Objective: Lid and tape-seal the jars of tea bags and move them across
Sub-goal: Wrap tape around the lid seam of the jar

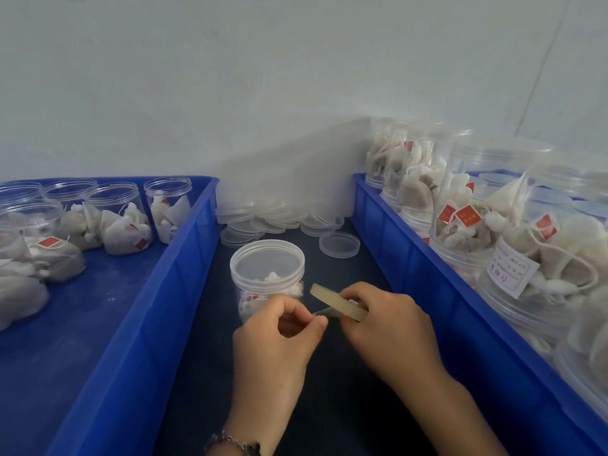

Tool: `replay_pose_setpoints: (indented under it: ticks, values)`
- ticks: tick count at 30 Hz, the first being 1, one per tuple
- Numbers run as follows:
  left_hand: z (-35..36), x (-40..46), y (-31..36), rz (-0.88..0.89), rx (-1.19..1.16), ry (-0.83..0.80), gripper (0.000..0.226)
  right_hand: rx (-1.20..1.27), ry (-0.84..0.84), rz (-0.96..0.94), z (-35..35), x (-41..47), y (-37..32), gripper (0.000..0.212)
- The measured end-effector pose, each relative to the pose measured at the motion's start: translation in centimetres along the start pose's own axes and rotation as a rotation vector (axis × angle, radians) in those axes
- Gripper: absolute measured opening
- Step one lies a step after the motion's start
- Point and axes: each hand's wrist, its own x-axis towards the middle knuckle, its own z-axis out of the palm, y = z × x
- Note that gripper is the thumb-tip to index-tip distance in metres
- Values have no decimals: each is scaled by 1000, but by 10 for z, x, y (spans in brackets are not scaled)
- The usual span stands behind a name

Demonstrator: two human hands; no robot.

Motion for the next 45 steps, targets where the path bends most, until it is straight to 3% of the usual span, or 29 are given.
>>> replay_pose_setpoints:
  ticks: [5,20,27,31,33,37,42,45]
  values:
    - [-3,0,1,45,41,-4,28,-14,-15,5,0,0,1,14]
    - [-4,-1,1,-130,-61,-101,8,0,-11,81,-3,5,12,8]
    - [-4,-2,2,-112,-40,-41,13,8,8,122,-1,6,16,6]
    - [-14,5,6,-142,-163,35,11,153,136,180,-4,8,21,17]
    - [-16,8,5,-185,-239,44,13,136,114,173,-4,8,21,16]
    - [-10,4,0,-179,-141,-47,10,16,50,145,-1,6,18,10]
    - [6,-2,-4,-262,-121,-274,47,11,43,140,-2,7,18,12]
    - [9,1,-9,-312,-239,-254,28,3,36,124,-2,8,19,11]
